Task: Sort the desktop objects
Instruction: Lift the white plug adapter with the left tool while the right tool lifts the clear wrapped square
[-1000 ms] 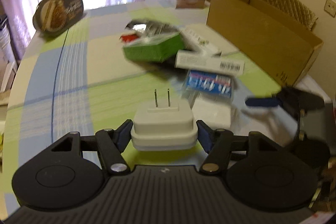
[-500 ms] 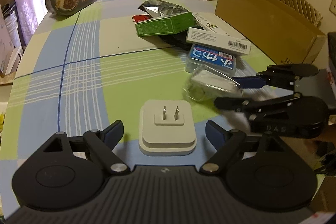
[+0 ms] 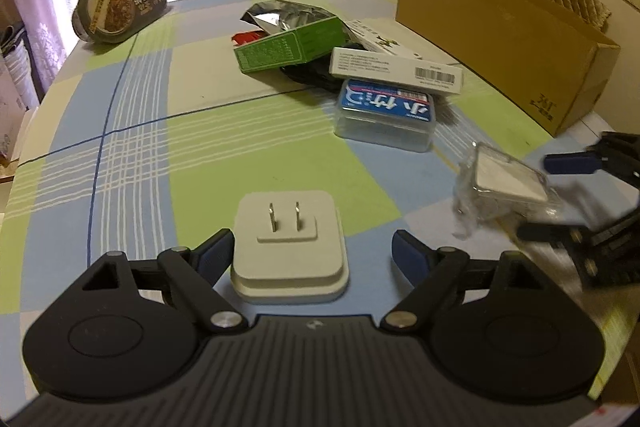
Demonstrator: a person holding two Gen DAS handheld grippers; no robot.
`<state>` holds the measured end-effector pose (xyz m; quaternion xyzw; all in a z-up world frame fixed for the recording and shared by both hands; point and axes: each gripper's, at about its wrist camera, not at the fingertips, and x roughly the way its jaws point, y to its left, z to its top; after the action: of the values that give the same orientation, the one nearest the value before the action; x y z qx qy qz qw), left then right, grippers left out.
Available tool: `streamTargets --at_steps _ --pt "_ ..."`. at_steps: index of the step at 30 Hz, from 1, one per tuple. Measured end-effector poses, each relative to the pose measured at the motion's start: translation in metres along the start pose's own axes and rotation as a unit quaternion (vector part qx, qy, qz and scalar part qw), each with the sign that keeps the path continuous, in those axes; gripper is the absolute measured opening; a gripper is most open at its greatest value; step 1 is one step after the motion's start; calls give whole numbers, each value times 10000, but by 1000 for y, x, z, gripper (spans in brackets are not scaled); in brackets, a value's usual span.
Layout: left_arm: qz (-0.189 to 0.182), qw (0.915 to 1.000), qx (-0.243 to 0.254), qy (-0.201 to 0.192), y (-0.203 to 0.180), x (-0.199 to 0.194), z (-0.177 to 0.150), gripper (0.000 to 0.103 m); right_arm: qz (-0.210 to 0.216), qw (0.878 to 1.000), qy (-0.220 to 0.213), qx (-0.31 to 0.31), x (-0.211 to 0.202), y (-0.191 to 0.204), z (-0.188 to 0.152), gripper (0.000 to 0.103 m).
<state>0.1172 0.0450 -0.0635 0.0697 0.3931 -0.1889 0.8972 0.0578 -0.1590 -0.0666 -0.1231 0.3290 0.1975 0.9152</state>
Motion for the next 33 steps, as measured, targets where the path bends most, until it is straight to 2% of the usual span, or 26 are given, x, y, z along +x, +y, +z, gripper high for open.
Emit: streamTargets --at_steps 5,9,13,18,21,22,23,24,25,29,33 --pt "236 9996 -58 125 3 9 3 75 113 9999 -22 16 7 1 1 81" --pt "276 9995 -87 148 4 11 0 60 187 9998 -39 111 13 -4 4 81" --pt "274 9993 -182 156 3 6 -4 60 298 9994 -45 170 17 -8 5 81" --pt "86 9993 -352 84 -2 -8 -9 60 410 9991 -92 113 22 -8 6 80" --pt "35 9993 -352 92 -8 -13 -12 60 551 9983 -118 146 26 -10 7 71" --pt "24 9993 -359 97 -10 -13 -12 60 594 9980 -121 175 26 -10 7 65" --pt "11 9993 -375 96 -11 -14 -12 60 612 9979 -124 198 26 -11 8 53" --pt "-2 9992 -392 90 -13 -15 -13 60 606 9979 -125 202 25 -11 9 50" --pt "-10 9992 -401 88 -14 -15 -13 60 568 9981 -110 202 25 -10 10 41" --pt "-54 9991 -410 77 -21 -17 -13 60 505 9982 -78 304 17 -10 11 36" --pt "-58 9992 -388 52 -31 -22 -12 60 441 9983 -125 359 4 -10 9 36"
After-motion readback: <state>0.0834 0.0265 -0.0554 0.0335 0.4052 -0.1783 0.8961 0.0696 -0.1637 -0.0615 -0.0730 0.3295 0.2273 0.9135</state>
